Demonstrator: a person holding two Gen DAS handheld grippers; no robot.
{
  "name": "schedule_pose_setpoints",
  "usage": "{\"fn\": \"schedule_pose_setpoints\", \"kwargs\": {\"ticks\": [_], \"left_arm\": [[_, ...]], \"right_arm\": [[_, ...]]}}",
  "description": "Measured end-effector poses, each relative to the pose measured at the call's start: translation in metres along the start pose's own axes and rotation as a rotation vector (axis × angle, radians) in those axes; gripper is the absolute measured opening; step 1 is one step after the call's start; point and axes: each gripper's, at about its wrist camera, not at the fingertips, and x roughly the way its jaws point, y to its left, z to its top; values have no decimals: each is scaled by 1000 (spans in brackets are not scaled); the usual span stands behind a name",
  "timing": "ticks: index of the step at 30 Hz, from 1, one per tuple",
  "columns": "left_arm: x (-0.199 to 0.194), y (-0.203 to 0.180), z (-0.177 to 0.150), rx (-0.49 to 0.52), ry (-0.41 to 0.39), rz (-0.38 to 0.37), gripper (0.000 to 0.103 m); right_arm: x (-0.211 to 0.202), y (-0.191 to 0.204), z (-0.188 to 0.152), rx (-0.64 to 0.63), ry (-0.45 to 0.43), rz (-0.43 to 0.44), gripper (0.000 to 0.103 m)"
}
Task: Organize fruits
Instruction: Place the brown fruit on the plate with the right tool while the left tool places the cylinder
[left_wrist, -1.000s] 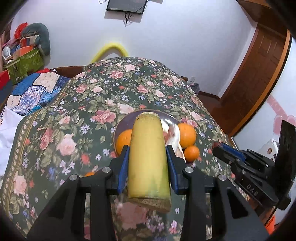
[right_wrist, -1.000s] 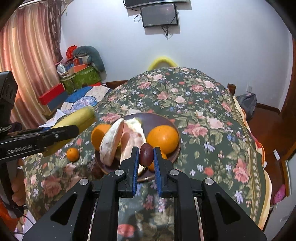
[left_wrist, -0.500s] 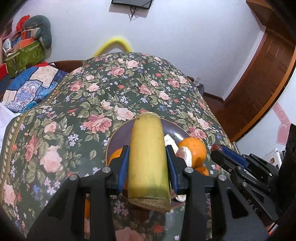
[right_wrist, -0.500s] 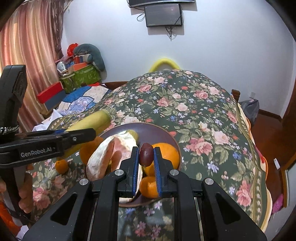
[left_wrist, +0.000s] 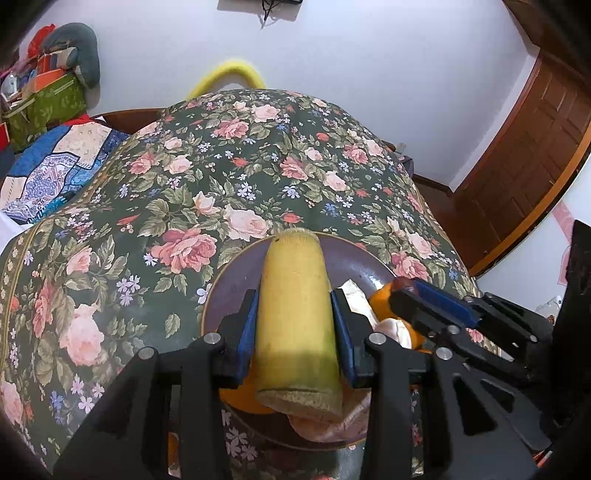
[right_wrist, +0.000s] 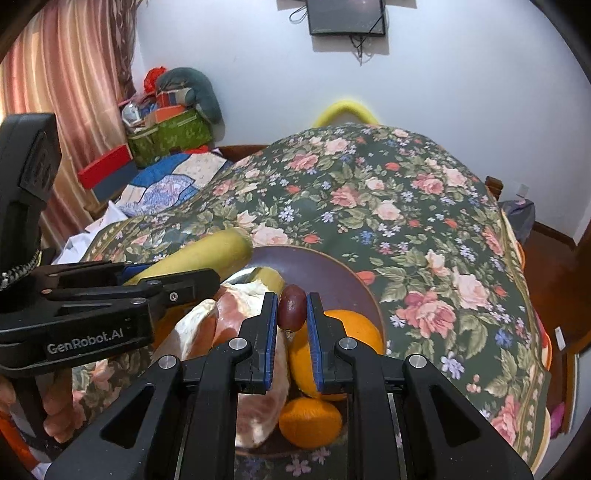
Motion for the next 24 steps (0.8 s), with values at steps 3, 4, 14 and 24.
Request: {"fn": "schedule_pose_setpoints", "kwargs": {"ticks": [3,4,14,24], "left_arm": [[1,2,1,-4,-2,-4,38],[1,2,1,-5,0,-9,38],[3,0,3,-1,8,2,38],[-1,3,6,-38,21,-16,40]], "right_arm": [[7,0,1,-9,13,-7,14],[9,0,1,-9,20,-6,14],[14,-4,0,-4,31,-11,28],[1,-8,-1,10,3,-16,29]]}}
